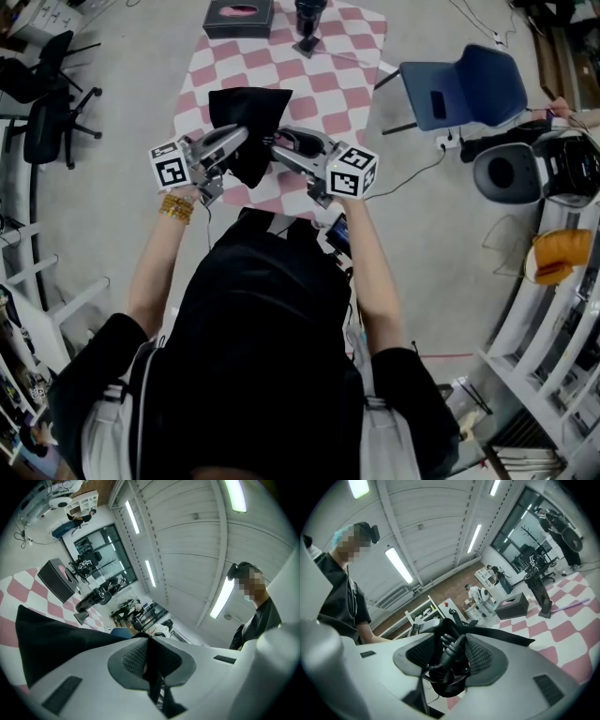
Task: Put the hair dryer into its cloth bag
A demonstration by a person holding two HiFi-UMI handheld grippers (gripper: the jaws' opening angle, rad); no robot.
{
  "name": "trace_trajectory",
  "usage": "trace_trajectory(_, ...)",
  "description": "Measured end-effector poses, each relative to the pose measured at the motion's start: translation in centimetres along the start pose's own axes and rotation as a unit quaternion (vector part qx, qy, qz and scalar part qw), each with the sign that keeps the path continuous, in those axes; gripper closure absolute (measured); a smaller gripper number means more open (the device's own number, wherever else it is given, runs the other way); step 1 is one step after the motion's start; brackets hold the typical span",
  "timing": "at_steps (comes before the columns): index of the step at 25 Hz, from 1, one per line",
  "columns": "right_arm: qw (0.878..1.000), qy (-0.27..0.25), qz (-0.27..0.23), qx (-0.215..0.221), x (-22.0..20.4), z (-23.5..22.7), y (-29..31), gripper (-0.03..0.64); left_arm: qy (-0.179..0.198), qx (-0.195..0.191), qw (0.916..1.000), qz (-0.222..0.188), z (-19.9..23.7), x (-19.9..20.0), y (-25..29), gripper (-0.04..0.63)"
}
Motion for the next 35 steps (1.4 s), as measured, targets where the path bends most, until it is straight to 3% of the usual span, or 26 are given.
trace_trajectory(6,0.993,0.046,-0.103,0.041,0.9,0.2,-3.6,0.411,0.007,-0.017,0.9998,-0.007,-0.8,0.6,1.0,0.569)
trace_trajectory(10,0.986,0.061,-0.157,0.008,1.3,-1.0,-6.6,0.408,-0.006,-0.030,0.9991,-0.029,-1.0,1.1,0.8,0.569)
trace_trajectory(20,0.986,0.060,-0.149,-0.051,1.2,-4.6,-3.6,0.426,-0.010,-0.034,0.9993,-0.010,-1.1,0.6,1.6,0.569)
trace_trajectory(29,0.996,0.022,-0.088,-0.029,3.4,-6.2,-0.1,0.377,-0.007,-0.038,0.9992,-0.002,-1.4,-0.2,1.4,0.569)
trace_trajectory(35,0.999,0.016,-0.031,-0.036,4.0,-7.5,2.2,0.389,-0.008,-0.035,0.9994,-0.002,-1.2,-0.5,1.8,0.569)
Point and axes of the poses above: the fingertips, and each gripper's own axes: y forward along the fingers, z to its left, x out of its top, the point moved 8 cm from there along -y, backward along the fingers, and after that the axes turned 6 degrees about -y, right-handed, at the moved point
